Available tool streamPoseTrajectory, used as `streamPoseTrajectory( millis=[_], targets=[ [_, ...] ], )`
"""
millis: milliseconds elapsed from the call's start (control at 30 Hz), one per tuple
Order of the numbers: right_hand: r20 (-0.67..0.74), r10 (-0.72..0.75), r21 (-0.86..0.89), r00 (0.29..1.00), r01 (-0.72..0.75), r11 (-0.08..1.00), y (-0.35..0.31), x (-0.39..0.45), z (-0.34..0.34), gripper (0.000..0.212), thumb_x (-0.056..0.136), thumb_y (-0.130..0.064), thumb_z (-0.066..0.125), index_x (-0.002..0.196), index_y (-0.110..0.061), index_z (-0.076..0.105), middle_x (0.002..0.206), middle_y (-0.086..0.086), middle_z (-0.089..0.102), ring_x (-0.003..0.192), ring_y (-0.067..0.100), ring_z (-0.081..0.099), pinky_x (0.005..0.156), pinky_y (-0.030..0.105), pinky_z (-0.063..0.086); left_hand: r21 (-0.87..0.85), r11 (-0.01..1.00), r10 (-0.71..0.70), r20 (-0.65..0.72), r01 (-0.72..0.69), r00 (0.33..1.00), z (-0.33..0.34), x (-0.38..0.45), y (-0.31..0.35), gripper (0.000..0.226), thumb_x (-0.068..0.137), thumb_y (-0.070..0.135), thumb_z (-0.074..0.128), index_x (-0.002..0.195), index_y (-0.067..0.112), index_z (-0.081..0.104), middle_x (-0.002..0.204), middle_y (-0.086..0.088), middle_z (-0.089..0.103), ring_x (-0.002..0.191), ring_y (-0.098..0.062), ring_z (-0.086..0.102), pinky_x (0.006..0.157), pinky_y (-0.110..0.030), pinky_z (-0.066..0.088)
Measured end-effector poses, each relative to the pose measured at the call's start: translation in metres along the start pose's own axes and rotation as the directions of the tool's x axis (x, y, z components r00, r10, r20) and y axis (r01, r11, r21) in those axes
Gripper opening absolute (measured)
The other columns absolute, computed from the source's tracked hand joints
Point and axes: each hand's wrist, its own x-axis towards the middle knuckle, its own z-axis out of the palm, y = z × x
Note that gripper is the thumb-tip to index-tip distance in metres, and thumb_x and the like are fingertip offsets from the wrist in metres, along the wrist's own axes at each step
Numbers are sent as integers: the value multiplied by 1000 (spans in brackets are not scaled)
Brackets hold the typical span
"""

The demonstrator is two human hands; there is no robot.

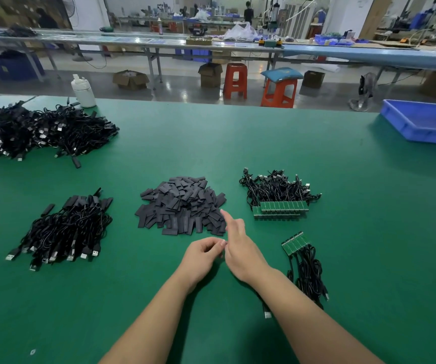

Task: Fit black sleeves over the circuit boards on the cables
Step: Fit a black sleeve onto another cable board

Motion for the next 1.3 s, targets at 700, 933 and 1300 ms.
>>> streamPoseTrajectory(
  millis=[700, 933, 1300],
  targets=[
    [18, -51, 109, 999, 49, 993, -6, 7, -5, 59, 93, -8, 45, 143, -33, 25, 137, -2, 32, 101, 28, 58, 91, 40, 46, 90, 994, -71, 89, 63, 993, -13, 3, 5, 30, 97, 29, 57, 70, 21, 65, 62, 8, 51, 58, -9, 35, 52, -24, 27],
    [345, 247, 267, 905, -347, 899, 12, 23, -44, 28, 101, -30, 42, 111, -19, 66, 92, 1, 76, 93, 19, 71, 98, 37, 50, 64, 995, -62, -129, 71, 990, -17, 1, -3, 35, 97, 34, 59, 67, 15, 61, 60, 7, 49, 57, -8, 38, 56, -27, 29],
    [365, 211, 307, 907, -330, 893, 35, 9, -42, 18, 96, -41, 56, 100, -31, 70, 94, -8, 76, 70, 11, 55, 72, 28, 45, 141, 987, -43, -209, 73, 977, -6, 3, -8, 31, 96, 30, 60, 67, 19, 63, 55, 13, 48, 52, -6, 38, 52, -24, 32]
  ],
)
